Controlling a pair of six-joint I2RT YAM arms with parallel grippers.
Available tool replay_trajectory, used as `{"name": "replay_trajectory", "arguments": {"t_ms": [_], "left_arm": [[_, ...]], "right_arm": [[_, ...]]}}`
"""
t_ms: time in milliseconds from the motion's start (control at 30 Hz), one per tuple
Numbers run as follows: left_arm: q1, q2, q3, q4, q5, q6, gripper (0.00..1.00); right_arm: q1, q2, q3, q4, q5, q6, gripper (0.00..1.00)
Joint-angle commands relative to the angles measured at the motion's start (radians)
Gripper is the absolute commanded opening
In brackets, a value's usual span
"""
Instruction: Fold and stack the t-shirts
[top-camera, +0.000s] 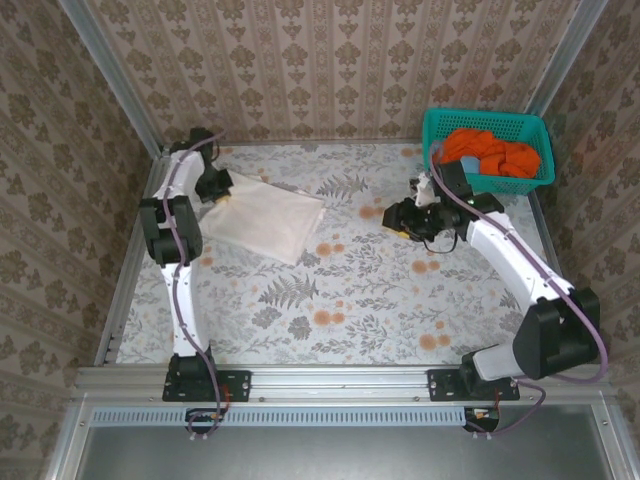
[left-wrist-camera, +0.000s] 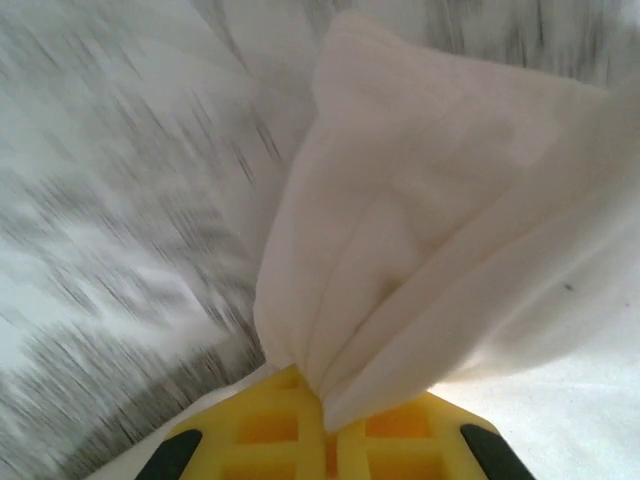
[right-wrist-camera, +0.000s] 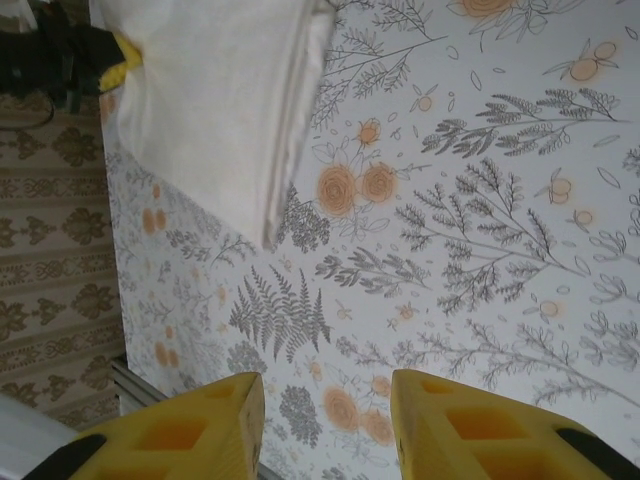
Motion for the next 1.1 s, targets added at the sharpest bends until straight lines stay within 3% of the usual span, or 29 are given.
{"name": "replay_trajectory", "arguments": {"t_ms": [0,67,300,467,733,800,867,933,1000,1067], "left_arm": [[0.06,0.08,0.211,-0.106,-0.084,0.008,0.0],[0.099,0.119,0.284,-0.096,-0.073,-0.016,0.0],[0.21,0.157,0.286,0.055,-0.036,-0.105,0.0],[0.234,0.195,0.315,0.115,-0.046,-0.11,0.0],[0.248,0.217,0.329,0.117,-0.1,-0.225,0.0],[0.246,0.202,0.317,0.133,-0.076,-0.234,0.11],[0.238,0.177,0.315,0.13,-0.068,-0.224,0.3],[0.228,0.138,0.313,0.11,-0.088,-0.212,0.58],[0.219,0.077,0.297,0.094,-0.102,-0.202,0.97],[0.21,0.009,0.263,0.094,-0.099,-0.202,1.0]], "right_arm": [[-0.002,-0.085,-0.014,-0.107,0.049,0.024,0.39],[-0.003,-0.106,-0.008,-0.153,0.067,0.02,0.39],[-0.002,-0.111,0.05,-0.289,0.109,0.004,0.39],[-0.001,-0.1,0.066,-0.297,0.116,0.027,0.39],[0.016,-0.086,0.072,-0.275,0.134,0.06,0.39],[0.019,-0.086,0.072,-0.263,0.141,0.062,0.39],[0.019,-0.088,0.07,-0.248,0.149,0.063,0.4],[0.019,-0.087,0.075,-0.231,0.165,0.057,0.41],[0.018,-0.093,0.075,-0.21,0.199,0.053,0.44],[0.019,-0.104,0.068,-0.184,0.247,0.045,0.48]]}}
